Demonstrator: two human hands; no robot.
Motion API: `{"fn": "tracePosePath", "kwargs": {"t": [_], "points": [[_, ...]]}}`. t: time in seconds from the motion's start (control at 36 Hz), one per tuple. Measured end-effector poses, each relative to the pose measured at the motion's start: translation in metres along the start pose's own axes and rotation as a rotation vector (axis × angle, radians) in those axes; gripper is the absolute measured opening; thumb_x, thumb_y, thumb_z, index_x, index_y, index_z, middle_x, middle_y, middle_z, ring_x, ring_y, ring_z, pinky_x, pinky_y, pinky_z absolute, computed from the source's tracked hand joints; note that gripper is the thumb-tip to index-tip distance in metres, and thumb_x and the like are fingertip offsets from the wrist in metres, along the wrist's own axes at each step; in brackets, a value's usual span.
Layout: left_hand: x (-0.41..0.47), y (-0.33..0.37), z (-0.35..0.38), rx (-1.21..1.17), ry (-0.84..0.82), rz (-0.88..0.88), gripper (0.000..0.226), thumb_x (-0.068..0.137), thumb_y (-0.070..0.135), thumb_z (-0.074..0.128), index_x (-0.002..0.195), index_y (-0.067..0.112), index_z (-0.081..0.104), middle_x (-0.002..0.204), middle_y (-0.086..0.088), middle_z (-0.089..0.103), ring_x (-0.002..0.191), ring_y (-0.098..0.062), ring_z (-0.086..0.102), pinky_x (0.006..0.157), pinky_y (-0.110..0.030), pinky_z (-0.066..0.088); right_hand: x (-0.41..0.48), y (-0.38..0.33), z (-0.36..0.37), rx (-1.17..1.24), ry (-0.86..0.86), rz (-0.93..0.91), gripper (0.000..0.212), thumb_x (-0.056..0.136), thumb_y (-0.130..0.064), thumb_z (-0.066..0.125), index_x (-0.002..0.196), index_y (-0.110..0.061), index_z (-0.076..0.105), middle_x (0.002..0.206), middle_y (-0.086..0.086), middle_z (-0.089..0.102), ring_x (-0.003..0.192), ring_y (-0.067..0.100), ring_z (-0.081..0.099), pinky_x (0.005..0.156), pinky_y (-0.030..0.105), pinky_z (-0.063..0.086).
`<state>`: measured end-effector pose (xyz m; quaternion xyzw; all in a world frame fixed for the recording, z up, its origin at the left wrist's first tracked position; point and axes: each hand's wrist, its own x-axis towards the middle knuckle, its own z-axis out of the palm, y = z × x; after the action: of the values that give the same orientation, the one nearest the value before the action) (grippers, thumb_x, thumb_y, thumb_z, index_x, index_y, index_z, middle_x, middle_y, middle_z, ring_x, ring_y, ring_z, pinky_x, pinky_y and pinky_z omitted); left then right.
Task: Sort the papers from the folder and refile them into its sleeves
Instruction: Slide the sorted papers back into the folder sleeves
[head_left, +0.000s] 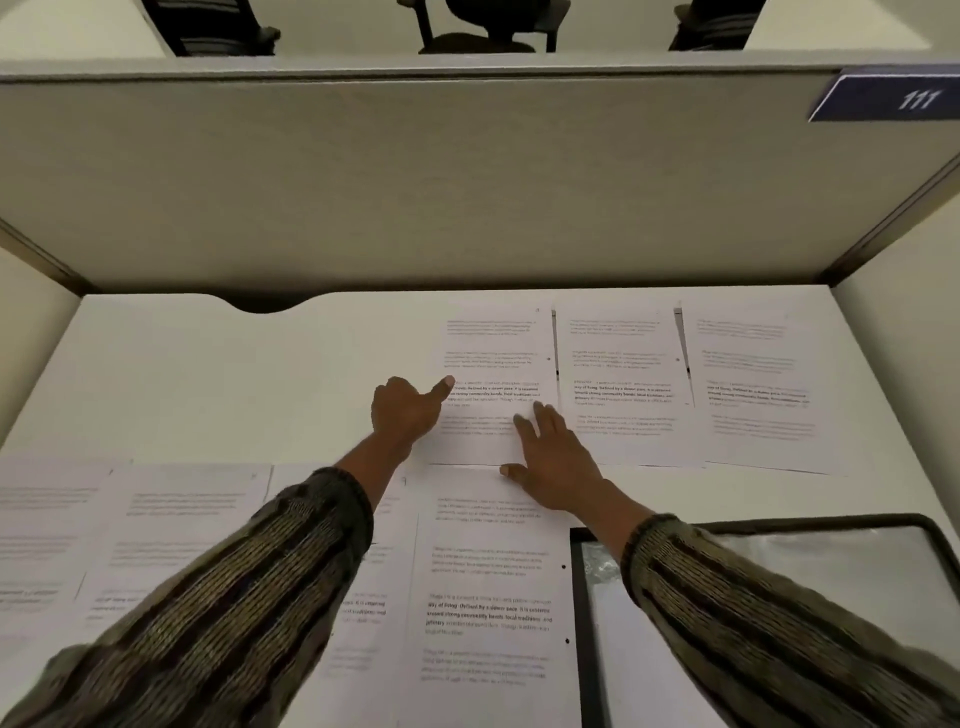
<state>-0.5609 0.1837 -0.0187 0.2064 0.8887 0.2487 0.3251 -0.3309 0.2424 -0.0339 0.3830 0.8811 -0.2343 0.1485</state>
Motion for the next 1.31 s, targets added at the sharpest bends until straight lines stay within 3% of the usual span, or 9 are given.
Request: {"fn": "tracePosePath", "kwargs": {"t": [0.08, 0.17, 0.31, 0.53, 0.67, 0.81, 1.03, 1.22, 1.31], "points": [[0.009, 0.01, 0.012, -0.001, -0.013, -0.066, 0.095, 0.088, 0.07, 0.072, 0.145, -0.002, 0.05, 0.147, -0.022, 0.054, 0.135, -0.04, 0.053, 0.111, -0.052, 0.049, 0.001, 0.002, 0.001, -0.005, 0.025, 0.002, 0.087, 0.104, -0.056, 0.052, 0.167, -0.014, 0.01, 0.174, 0.016, -0.006, 0.161, 0.033, -0.004, 0.129, 0.048, 0.014], [0.006, 0.023, 0.017, -0.046, -0.037, -0.126, 0.098, 0.089, 0.06, 0.077, 0.155, 0.0, 0.038, 0.159, -0.02, 0.037, 0.145, -0.04, 0.041, 0.115, -0.053, 0.045, 0.005, 0.003, 0.001, 0.012, 0.049, -0.002, 0.086, 0.102, -0.057, 0.056, 0.166, -0.014, 0.018, 0.173, 0.016, 0.002, 0.16, 0.033, 0.002, 0.128, 0.048, 0.019], [0.021, 0.025, 0.025, -0.132, -0.064, -0.235, 0.101, 0.077, 0.061, 0.086, 0.148, 0.0, 0.048, 0.152, -0.015, 0.048, 0.139, -0.04, 0.048, 0.114, -0.054, 0.046, 0.011, 0.005, -0.001, 0.064, 0.074, 0.019, 0.083, 0.1, -0.055, 0.059, 0.163, -0.017, 0.023, 0.171, 0.013, 0.012, 0.158, 0.03, 0.011, 0.124, 0.048, 0.03], [0.028, 0.019, 0.019, -0.189, -0.076, -0.294, 0.061, 0.053, 0.047, 0.093, 0.092, 0.011, 0.062, 0.109, -0.013, 0.071, 0.109, -0.04, 0.065, 0.094, -0.051, 0.058, 0.012, 0.015, 0.0, 0.228, 0.145, 0.013, 0.079, 0.097, -0.046, 0.068, 0.16, -0.015, 0.031, 0.167, 0.007, 0.026, 0.154, 0.024, 0.023, 0.121, 0.048, 0.035], [0.011, 0.036, 0.009, -0.327, -0.093, -0.181, 0.041, 0.084, 0.025, 0.091, 0.102, -0.001, 0.065, 0.103, -0.011, 0.07, 0.096, -0.03, 0.069, 0.081, -0.037, 0.058, 0.007, 0.021, -0.006, 0.521, 0.272, 0.061, 0.073, 0.091, -0.036, 0.079, 0.154, -0.019, 0.044, 0.153, 0.001, 0.046, 0.133, 0.023, 0.052, 0.112, 0.044, 0.046], [-0.018, 0.053, -0.013, -0.39, -0.082, 0.014, 0.027, 0.093, 0.031, 0.083, 0.095, 0.006, 0.071, 0.099, -0.006, 0.076, 0.094, -0.03, 0.073, 0.074, -0.035, 0.056, -0.008, 0.021, -0.02, 0.712, 0.405, 0.073, 0.066, 0.089, -0.034, 0.083, 0.146, -0.019, 0.053, 0.142, -0.001, 0.058, 0.125, 0.014, 0.057, 0.093, 0.023, 0.055], [-0.094, 0.083, -0.051, -0.723, -0.221, 0.087, 0.024, 0.088, 0.021, 0.086, 0.101, 0.004, 0.076, 0.101, -0.009, 0.081, 0.09, -0.029, 0.079, 0.081, -0.043, 0.065, -0.063, 0.021, -0.053, 1.041, 0.523, 0.291, 0.066, 0.085, -0.07, 0.072, 0.134, -0.028, 0.059, 0.123, -0.007, 0.069, 0.108, 0.011, 0.069, 0.095, 0.031, 0.057], [-0.18, 0.082, -0.047, -0.909, -0.48, 0.134, 0.023, 0.09, 0.016, 0.081, 0.106, 0.0, 0.075, 0.112, -0.015, 0.079, 0.104, -0.033, 0.075, 0.1, -0.05, 0.058, -0.138, 0.043, -0.06, 1.701, 0.158, 0.425, 0.074, 0.087, -0.072, 0.067, 0.127, -0.009, 0.066, 0.115, 0.02, 0.076, 0.101, 0.042, 0.076, 0.098, 0.053, 0.059], [-0.216, 0.076, -0.034, -0.867, -0.518, 0.15, 0.041, 0.09, 0.017, 0.08, 0.119, -0.009, 0.069, 0.119, -0.018, 0.077, 0.116, -0.041, 0.071, 0.109, -0.056, 0.054, -0.173, 0.056, -0.052, 1.902, 0.019, 0.42, 0.076, 0.088, -0.07, 0.069, 0.128, -0.005, 0.073, 0.122, 0.018, 0.072, 0.103, 0.034, 0.073, 0.095, 0.047, 0.059]]}}
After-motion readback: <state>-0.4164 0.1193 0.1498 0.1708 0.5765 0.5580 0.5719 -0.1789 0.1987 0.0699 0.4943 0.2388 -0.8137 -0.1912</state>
